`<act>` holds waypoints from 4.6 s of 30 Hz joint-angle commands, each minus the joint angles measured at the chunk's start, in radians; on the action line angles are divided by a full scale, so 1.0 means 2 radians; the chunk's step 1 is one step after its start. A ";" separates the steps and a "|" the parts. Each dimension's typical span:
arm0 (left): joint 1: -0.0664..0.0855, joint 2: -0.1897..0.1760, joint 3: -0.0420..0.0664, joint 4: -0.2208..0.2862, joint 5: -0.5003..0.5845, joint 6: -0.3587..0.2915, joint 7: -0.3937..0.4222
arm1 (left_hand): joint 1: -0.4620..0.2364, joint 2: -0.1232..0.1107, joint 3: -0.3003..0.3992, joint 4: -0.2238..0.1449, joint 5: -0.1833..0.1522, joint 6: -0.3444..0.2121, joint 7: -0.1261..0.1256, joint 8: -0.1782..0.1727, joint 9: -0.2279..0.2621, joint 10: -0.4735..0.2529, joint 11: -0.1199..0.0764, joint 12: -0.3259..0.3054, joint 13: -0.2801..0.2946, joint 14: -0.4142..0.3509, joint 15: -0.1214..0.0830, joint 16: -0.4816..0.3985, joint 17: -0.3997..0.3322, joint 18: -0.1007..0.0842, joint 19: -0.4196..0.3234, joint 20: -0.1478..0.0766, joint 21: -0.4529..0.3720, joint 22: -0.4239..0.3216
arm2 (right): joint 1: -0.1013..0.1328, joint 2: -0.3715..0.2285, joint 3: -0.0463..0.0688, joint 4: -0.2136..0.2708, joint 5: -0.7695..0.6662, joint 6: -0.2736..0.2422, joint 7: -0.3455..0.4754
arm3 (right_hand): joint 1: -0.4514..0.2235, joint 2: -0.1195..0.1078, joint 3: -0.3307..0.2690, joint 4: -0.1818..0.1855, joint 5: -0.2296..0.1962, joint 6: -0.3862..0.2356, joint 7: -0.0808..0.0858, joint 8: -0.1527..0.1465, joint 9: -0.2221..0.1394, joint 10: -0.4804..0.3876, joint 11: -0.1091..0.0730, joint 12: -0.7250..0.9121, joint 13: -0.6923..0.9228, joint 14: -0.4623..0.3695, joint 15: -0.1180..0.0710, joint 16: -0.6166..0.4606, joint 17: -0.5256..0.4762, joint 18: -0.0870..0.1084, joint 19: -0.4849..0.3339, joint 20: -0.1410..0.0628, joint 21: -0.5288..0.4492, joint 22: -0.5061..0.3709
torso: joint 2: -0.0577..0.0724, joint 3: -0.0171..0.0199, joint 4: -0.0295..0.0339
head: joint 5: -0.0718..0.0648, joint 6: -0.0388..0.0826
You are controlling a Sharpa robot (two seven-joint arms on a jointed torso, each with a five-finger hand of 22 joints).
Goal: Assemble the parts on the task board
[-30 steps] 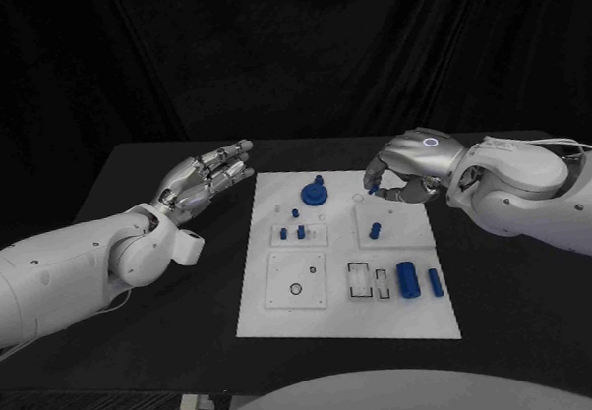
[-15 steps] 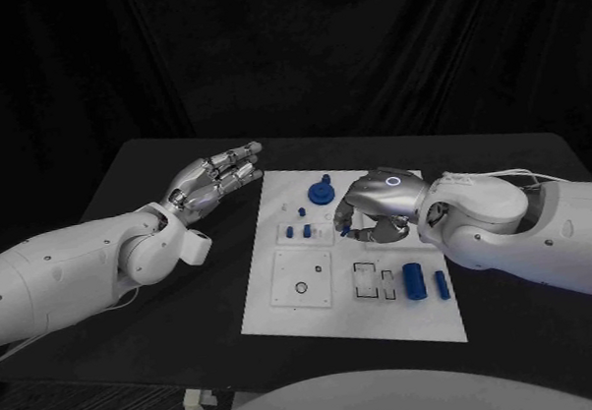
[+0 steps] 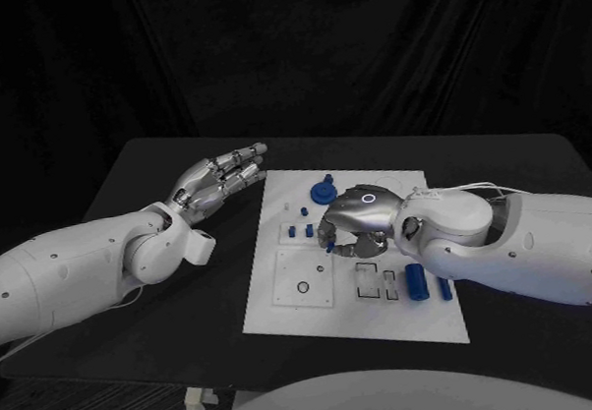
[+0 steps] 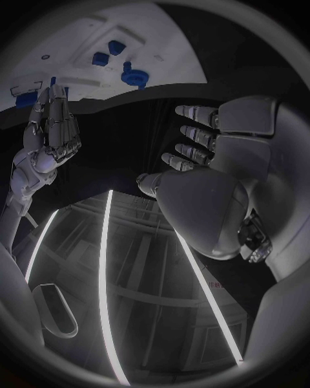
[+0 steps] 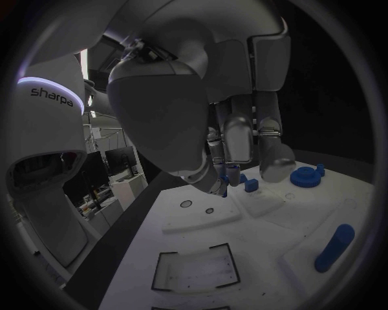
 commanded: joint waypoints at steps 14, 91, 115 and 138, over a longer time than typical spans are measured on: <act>-0.002 0.003 0.000 0.000 0.004 0.009 0.068 | 0.005 0.000 0.001 -0.003 0.003 0.002 0.002 0.001 0.001 0.000 0.003 0.002 0.000 0.003 0.001 0.002 0.000 0.001 0.002 0.000 0.002 -0.001 | -0.011 0.019 0.000 -0.008 -0.009 0.003 -0.005 | 0.005 0.000 0.000 -0.004 0.004 -0.002 0.003 -0.003 0.000 0.001 0.003 0.000 0.001 0.001 0.003 0.002 0.001 0.003 0.000 0.003 0.001 0.055 | 0.000 -0.0003 -0.0001 | 0.005 0.000; -0.010 0.010 0.001 -0.008 0.004 0.024 0.059 | 0.013 0.006 0.010 -0.007 0.007 0.019 0.015 0.004 0.003 -0.004 0.001 0.000 0.000 0.003 0.006 0.006 0.001 -0.005 0.008 0.000 0.003 0.004 | -0.035 0.035 0.000 -0.027 -0.009 0.032 -0.015 | -0.007 -0.003 0.000 -0.013 -0.008 -0.067 -0.002 -0.048 -0.018 -0.029 0.007 -0.001 0.006 -0.026 0.005 -0.028 -0.032 0.013 -0.035 0.007 -0.058 0.042 | -0.001 -0.0002 -0.0006 | 0.010 0.000; -0.010 0.011 0.001 -0.009 0.004 0.026 0.056 | 0.014 0.006 0.011 -0.007 0.007 0.023 0.016 0.005 0.003 -0.004 0.001 0.000 0.000 0.003 0.007 0.006 0.001 -0.006 0.009 0.000 0.004 0.004 | -0.036 0.031 0.000 -0.028 -0.019 0.031 -0.029 | -0.056 -0.020 -0.035 0.010 -0.077 -0.128 -0.029 -0.060 -0.038 -0.128 0.023 0.004 0.018 -0.064 0.013 -0.055 -0.072 0.023 -0.071 0.016 -0.135 0.025 | -0.001 -0.0003 -0.0007 | 0.010 0.000; -0.010 0.011 0.001 -0.010 0.004 0.026 0.056 | 0.015 0.005 0.012 -0.009 0.009 0.025 0.016 0.005 0.003 -0.004 0.002 0.000 0.000 0.004 0.008 0.007 0.001 -0.007 0.013 0.001 0.005 0.009 | 0.037 -0.084 0.000 0.022 -0.007 -0.035 -0.054 | 0.023 -0.020 -0.105 0.110 -0.087 -0.112 -0.045 -0.036 -0.075 -0.235 0.033 0.013 -0.036 -0.059 0.017 -0.038 -0.090 0.020 -0.042 0.021 -0.144 0.032 | -0.001 -0.0004 -0.0005 | 0.010 0.000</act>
